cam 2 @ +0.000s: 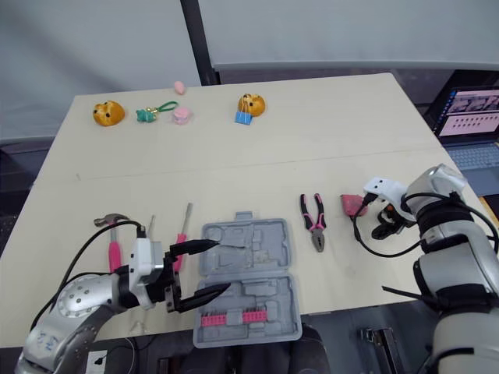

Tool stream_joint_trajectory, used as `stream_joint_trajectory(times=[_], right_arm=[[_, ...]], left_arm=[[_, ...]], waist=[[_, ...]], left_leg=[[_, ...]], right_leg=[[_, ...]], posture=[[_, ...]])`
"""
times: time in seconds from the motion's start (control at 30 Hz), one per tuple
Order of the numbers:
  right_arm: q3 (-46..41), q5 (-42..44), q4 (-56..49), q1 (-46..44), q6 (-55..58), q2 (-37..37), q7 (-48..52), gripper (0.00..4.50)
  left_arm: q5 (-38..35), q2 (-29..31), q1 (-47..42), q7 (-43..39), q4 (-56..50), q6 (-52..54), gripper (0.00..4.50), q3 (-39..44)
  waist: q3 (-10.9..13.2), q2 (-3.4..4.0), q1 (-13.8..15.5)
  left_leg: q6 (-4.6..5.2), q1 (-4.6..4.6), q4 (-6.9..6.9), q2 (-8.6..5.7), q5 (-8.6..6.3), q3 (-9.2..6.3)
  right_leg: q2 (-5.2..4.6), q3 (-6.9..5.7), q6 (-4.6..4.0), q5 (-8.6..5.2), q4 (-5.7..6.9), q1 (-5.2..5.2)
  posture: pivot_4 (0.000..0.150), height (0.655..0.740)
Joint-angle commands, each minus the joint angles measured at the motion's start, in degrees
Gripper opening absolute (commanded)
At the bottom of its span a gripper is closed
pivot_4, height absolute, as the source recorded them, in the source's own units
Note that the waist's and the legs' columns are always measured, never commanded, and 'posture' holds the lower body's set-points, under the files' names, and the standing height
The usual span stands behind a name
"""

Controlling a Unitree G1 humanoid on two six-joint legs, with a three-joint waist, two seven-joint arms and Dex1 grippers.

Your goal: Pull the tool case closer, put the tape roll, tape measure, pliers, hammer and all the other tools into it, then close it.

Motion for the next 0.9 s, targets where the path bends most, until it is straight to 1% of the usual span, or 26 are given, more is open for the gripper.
stream_joint_trajectory(times=[0.03, 0.1, 0.23, 0.27, 0.33, 0.37, 0.5, 0.63, 0.73, 0.83, 0.9], right_arm=[[-1.36, 0.11, 0.16, -0.98, 0.05, -0.13, -0.70, 4.23], [-1.37, 0.11, 0.00, -0.90, -0.08, -0.12, -0.81, 3.71], [-1.34, 0.07, -0.19, -0.87, -0.27, -0.11, -1.01, 1.75], [-1.33, 0.07, -0.23, -0.87, -0.27, -0.10, -1.07, 1.09], [-1.32, 0.07, -0.25, -0.86, -0.32, -0.04, -1.27, 0.09], [-1.30, 0.05, -0.35, -0.90, -0.29, -0.06, -1.25, 0.03], [-1.39, -0.02, -1.20, -1.14, -0.24, -0.66, -1.23, 0.03], [-1.60, 0.01, -6.83, -0.88, 1.68, -3.12, 1.15, 0.03], [-2.95, 1.20, -23.64, 3.47, 7.44, -8.21, 6.16, 0.03], [-4.71, 3.37, -40.92, 7.34, 15.94, -11.08, 9.81, 0.03], [-5.51, 5.05, -51.71, 9.32, 22.68, -11.69, 11.06, 0.03]], left_arm=[[-1.28, 0.15, -0.33, 0.29, -2.39, 0.16, 4.49, 0.48], [-1.24, 0.10, -0.47, 0.36, -2.44, 0.33, 4.50, 0.45], [-1.08, 0.03, -0.69, 0.32, -2.32, 0.48, 4.50, 0.38], [-1.04, 0.01, -0.73, 0.29, -2.26, 0.46, 4.50, 0.36], [-0.93, -0.04, -0.75, 0.18, -2.13, 0.35, 4.50, 0.30], [-0.88, -0.06, -0.77, 0.12, -2.04, 0.28, 4.50, 0.27], [-0.99, -0.16, -1.16, -0.26, -1.39, 0.13, 4.50, 0.18], [-3.21, 0.81, -1.99, -1.55, -0.03, 0.81, 4.50, 2.70], [-6.10, 2.52, -3.09, -3.84, 2.87, 1.67, 4.50, 6.04], [-9.39, 4.59, -4.17, -6.20, 6.21, 2.72, 4.50, 10.13], [-10.44, 6.06, -4.48, -8.17, 9.03, 2.75, 4.50, 12.58]], waist=[[0.00, 0.00, -0.01], [0.00, 0.00, 0.00], [0.00, 0.00, 0.01], [0.00, 0.00, 0.01], [0.00, 0.00, 0.00], [0.00, 0.00, 0.00], [0.00, 0.00, 0.01], [0.03, 0.04, 0.01], [0.10, 0.17, 0.39], [0.10, 0.17, 0.37], [0.10, 0.17, 0.12]], left_leg=[[0.00, 0.00, 0.00, 0.00, 0.00, 0.00], [0.00, 0.00, 0.00, 0.00, 0.00, 0.00], [0.00, 0.00, 0.00, 0.00, 0.00, 0.00], [0.00, 0.00, 0.00, 0.00, 0.00, 0.00], [0.00, 0.00, 0.00, 0.00, 0.00, 0.00], [0.00, 0.00, 0.00, 0.00, 0.00, 0.00], [0.00, 0.00, 0.00, 0.00, 0.00, 0.00], [0.00, 0.00, 0.00, 0.00, 0.00, 0.00], [0.00, -0.01, 0.01, 0.00, 0.00, -0.01], [-0.02, -0.04, 0.00, 0.01, 0.01, -0.02], [-0.02, -0.05, 0.00, 0.03, 0.00, -0.02]], right_leg=[[0.00, 0.00, 0.00, 0.00, 0.00, 0.00], [0.00, 0.00, 0.00, 0.00, 0.00, 0.00], [0.00, 0.00, 0.00, 0.00, 0.00, 0.00], [0.00, 0.00, 0.00, 0.00, 0.00, 0.00], [0.00, 0.00, 0.00, 0.00, 0.00, 0.00], [0.00, 0.00, 0.00, 0.00, 0.00, 0.00], [0.00, 0.00, 0.00, 0.00, 0.00, 0.00], [0.00, 0.00, 0.00, 0.00, -0.01, 0.00], [0.00, 0.00, 0.00, 0.00, 0.01, -0.03], [0.02, -0.04, 0.00, 0.00, 0.01, -0.05], [0.02, -0.03, 0.00, 0.00, 0.01, -0.05]], posture=[[0.150, 0.7400], [0.150, 0.7400], [0.150, 0.7400], [0.150, 0.7400], [0.150, 0.7400], [0.150, 0.7400], [0.150, 0.7400], [0.150, 0.7400], [0.150, 0.7400], [0.150, 0.7400], [0.150, 0.7400]])
